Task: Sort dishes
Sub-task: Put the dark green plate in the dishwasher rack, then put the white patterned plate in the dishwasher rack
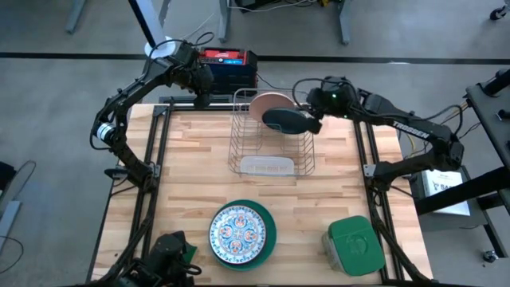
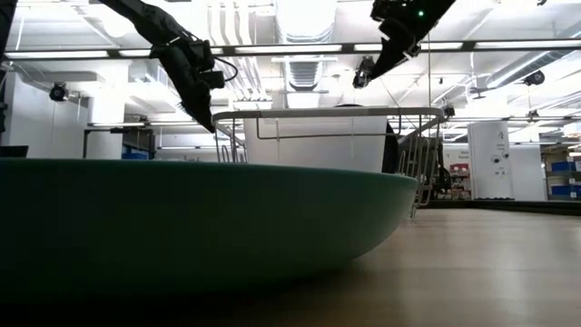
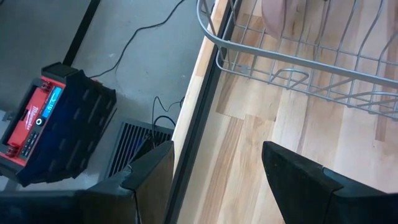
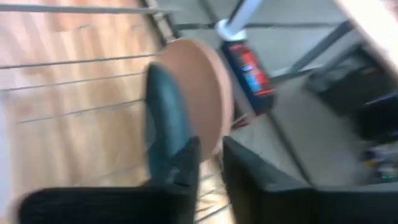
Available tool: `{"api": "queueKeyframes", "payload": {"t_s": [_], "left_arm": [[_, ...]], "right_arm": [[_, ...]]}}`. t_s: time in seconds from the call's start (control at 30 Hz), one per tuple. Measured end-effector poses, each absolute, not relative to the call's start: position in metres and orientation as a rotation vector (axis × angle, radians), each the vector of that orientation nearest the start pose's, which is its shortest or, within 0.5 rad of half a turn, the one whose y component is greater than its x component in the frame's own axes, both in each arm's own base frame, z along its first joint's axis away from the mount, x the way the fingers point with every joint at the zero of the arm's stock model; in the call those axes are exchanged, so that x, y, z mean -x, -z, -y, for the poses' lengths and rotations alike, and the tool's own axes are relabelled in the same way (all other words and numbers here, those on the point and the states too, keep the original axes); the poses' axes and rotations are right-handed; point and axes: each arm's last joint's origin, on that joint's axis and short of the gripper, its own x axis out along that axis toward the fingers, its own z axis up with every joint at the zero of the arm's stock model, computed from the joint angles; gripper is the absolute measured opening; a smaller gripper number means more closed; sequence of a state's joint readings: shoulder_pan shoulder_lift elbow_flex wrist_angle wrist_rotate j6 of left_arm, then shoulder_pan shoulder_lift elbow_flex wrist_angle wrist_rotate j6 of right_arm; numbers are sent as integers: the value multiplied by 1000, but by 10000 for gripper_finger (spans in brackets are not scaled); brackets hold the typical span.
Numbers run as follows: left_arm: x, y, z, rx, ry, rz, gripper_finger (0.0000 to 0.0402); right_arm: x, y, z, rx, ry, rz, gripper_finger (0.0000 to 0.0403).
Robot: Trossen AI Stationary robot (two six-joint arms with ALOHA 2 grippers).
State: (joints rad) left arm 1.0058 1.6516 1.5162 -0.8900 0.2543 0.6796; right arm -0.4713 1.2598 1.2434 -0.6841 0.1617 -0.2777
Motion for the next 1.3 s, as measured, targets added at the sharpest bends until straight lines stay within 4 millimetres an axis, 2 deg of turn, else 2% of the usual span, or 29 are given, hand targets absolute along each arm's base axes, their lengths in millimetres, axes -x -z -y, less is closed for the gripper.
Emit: {"api": "queueKeyframes", "payload": {"t_s": [0.03, 0.33, 0.8, 1.17, 1.3], "left_arm": [[-189, -311, -285, 6, -356, -1008, 233], [-189, -311, -285, 12, -360, -1006, 233], [-189, -311, -285, 13, -359, -1007, 233], [-189, -311, -285, 16, -358, -1010, 233], [-189, -311, -284, 20, -356, -1013, 233]], "right_arm": [[-228, -345, 121, 128, 488, -803, 13], [-240, -317, 130, -13, 469, -927, 2], [-246, -297, 153, -13, 520, -1010, 0], [-251, -296, 159, 49, 504, -978, 0], [-247, -306, 155, 52, 479, -940, 0]]}}
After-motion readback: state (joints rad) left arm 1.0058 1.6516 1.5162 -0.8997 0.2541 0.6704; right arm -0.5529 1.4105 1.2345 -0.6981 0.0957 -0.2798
